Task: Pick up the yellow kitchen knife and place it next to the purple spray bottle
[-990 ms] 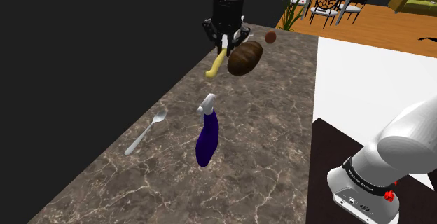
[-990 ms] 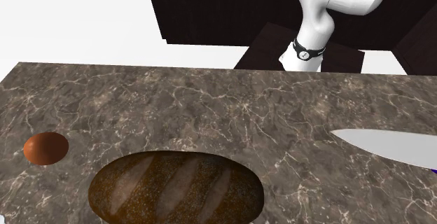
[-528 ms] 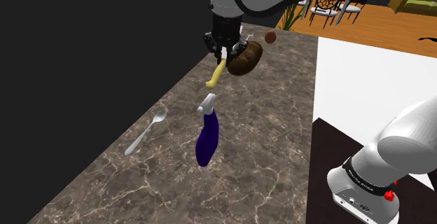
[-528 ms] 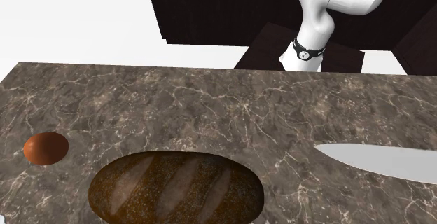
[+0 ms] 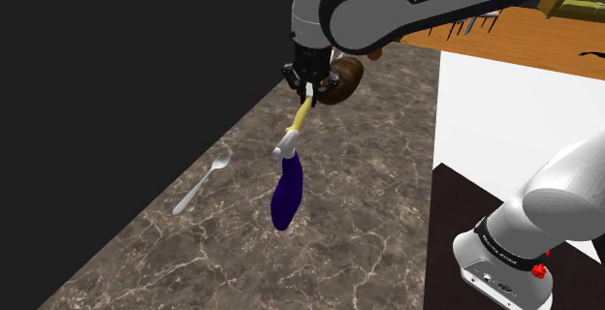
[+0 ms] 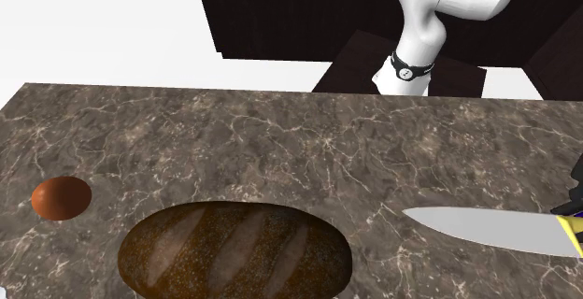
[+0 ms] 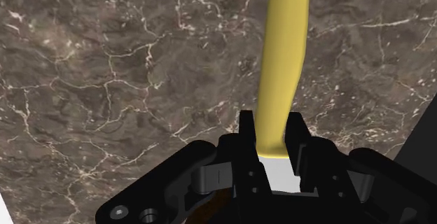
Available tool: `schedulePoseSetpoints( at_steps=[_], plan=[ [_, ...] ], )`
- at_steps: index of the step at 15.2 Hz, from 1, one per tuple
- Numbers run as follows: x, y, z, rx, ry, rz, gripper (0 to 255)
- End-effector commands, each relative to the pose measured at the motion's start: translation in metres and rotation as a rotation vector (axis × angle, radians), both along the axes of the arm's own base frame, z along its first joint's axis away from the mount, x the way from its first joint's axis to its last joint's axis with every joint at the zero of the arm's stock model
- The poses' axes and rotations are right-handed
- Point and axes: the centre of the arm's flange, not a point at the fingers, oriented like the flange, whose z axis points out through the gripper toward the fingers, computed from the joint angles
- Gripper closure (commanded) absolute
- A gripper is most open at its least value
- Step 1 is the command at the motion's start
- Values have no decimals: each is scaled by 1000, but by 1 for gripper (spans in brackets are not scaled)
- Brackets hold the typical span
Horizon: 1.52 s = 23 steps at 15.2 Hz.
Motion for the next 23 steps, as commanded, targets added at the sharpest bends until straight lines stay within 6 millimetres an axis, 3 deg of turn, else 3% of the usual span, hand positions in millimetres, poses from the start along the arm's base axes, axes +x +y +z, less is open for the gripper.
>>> schedulePoseSetpoints(
  at_steps=[1,23],
  plan=[
    [0,0,-11,0,0,0,255],
    [0,0,-127,0,0,0,255]
  ],
)
